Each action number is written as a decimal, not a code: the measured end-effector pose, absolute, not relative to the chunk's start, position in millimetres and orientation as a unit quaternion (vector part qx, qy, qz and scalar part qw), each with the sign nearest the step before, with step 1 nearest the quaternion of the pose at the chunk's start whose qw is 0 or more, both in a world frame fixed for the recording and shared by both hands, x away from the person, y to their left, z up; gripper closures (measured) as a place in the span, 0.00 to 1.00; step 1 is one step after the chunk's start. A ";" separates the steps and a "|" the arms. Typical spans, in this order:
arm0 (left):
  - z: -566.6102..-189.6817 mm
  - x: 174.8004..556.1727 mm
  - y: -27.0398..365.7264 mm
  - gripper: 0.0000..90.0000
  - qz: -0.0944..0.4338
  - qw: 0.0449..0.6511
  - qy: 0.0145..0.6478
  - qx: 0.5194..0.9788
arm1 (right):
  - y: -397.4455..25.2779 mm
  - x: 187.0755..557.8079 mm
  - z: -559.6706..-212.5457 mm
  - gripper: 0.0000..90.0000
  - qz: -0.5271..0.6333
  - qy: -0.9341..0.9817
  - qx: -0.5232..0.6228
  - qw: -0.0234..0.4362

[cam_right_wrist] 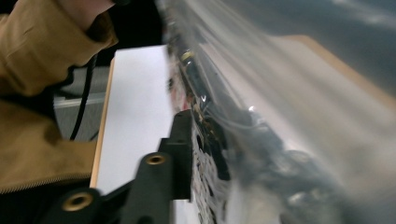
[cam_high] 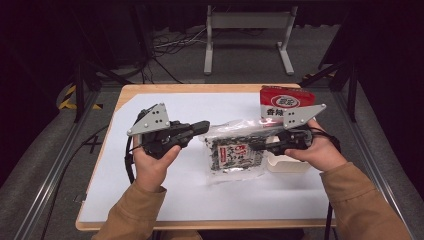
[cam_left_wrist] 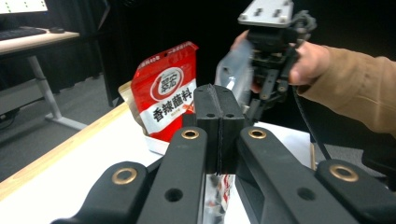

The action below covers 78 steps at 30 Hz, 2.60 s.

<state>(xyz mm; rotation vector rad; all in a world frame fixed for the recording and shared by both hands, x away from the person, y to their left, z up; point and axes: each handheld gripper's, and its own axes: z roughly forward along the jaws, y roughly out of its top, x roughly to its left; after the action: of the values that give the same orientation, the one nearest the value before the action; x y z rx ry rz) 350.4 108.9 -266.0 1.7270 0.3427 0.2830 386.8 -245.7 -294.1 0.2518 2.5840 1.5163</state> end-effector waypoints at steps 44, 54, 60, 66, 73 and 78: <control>-308.2 372.4 159.2 0.46 0.146 0.521 0.242 0.806 | -293.9 358.3 -228.8 0.84 0.538 0.824 0.147 0.101; -335.7 379.0 176.0 0.41 0.158 0.525 0.274 0.790 | -307.8 357.3 -214.0 0.84 0.540 0.815 0.164 0.130; -347.1 387.0 179.5 0.33 0.151 0.506 0.287 0.799 | -317.7 357.1 -206.7 0.84 0.544 0.808 0.178 0.143; -354.8 391.5 180.5 0.23 0.157 0.509 0.284 0.797 | -325.8 357.3 -201.0 0.84 0.549 0.800 0.191 0.153; -362.4 398.7 190.7 0.15 0.166 0.509 0.291 0.793 | -336.9 360.3 -197.6 0.84 0.541 0.796 0.211 0.171; -370.1 403.5 198.2 0.07 0.144 0.502 0.298 0.799 | -345.7 363.5 -200.0 0.84 0.534 0.793 0.228 0.187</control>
<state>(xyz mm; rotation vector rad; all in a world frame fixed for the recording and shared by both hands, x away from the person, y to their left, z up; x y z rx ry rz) 403.5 198.2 -370.1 1.9301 0.7188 0.3487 363.5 -345.7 -200.0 0.6407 2.2326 1.5021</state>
